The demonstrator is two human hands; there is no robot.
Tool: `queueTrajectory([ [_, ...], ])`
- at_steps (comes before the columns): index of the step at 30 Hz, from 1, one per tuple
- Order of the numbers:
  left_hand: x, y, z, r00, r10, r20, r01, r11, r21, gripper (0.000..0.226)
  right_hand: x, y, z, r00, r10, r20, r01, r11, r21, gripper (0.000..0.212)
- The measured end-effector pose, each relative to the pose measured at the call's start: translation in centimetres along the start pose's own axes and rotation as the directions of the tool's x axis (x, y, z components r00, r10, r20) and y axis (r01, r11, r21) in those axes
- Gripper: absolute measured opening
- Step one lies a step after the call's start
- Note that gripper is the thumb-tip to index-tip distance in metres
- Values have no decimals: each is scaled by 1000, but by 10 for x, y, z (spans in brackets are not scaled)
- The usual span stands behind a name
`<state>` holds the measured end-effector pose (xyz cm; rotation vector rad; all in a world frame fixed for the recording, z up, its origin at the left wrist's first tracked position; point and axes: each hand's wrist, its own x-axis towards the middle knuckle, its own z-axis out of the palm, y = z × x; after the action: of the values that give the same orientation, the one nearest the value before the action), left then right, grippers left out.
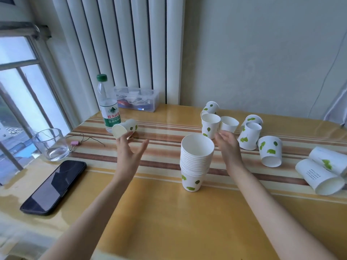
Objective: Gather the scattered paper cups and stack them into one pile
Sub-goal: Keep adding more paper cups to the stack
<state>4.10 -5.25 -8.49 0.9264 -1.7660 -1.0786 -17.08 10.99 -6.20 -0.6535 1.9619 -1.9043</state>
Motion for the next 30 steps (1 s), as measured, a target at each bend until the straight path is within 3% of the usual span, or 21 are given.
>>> queueTrajectory([
  [3, 41, -14, -3, 980, -124, -156, 141, 985, 98, 83, 26, 19, 10, 997, 47, -64, -54, 991, -121, 30],
  [7, 80, -34, 4, 962, -204, -184, 230, 964, 135, 104, 62, 41, 25, 989, -8, -147, -34, 960, -278, 70],
  [14, 114, -55, 13, 922, -295, -250, 332, 935, 123, 104, 96, 50, 43, 976, -89, -201, 22, 950, -312, 83],
  [22, 102, -53, 6, 934, -265, -239, 291, 953, 84, 83, 111, 55, 37, 975, -133, -178, 66, 938, -340, 74],
  [26, 75, -35, 6, 969, -201, -146, 211, 976, 57, 80, 113, 44, 43, 981, -42, -189, 2, 979, -203, 84],
  [30, 58, -14, -1, 995, -91, -49, 93, 995, 41, 80, 113, 37, 43, 987, -17, -159, -17, 978, -207, 72],
])
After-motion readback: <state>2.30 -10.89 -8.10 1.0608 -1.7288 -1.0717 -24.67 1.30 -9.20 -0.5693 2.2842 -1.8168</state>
